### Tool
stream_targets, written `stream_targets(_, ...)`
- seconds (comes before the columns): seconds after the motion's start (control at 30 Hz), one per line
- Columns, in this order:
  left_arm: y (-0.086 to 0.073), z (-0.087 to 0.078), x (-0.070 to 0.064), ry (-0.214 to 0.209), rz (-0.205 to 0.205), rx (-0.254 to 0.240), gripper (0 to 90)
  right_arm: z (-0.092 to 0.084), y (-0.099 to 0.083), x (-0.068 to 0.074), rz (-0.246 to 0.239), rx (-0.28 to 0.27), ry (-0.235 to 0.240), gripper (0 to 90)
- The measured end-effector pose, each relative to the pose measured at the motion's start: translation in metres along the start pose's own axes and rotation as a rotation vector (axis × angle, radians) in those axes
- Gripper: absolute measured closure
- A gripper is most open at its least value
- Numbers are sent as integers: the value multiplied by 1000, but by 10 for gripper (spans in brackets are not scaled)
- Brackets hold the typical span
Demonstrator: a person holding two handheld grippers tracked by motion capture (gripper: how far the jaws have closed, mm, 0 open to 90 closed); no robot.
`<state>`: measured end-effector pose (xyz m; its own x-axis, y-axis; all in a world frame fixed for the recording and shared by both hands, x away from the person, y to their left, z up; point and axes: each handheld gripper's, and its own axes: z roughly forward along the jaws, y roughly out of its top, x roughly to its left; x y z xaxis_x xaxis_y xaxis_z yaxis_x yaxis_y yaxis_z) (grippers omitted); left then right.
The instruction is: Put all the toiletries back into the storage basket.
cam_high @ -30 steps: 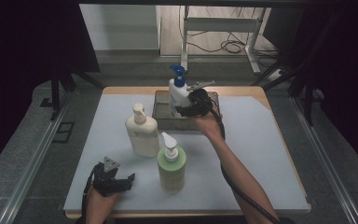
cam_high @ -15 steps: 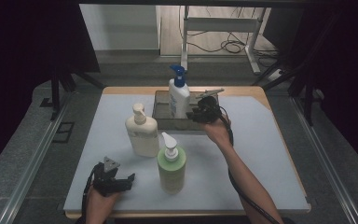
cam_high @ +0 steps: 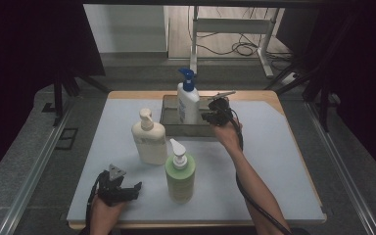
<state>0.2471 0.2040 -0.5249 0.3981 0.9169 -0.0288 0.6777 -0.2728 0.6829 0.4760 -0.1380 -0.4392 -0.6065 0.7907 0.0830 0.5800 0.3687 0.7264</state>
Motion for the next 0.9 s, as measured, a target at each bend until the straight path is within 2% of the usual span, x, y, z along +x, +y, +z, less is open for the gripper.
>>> stream_targets(0.4,0,0,0,0,0,0,103,20,5,3,25,72,-2,900)
stream_targets(0.9,0,0,0,0,-2,-2,103,30,7,3,35,94,9,899)
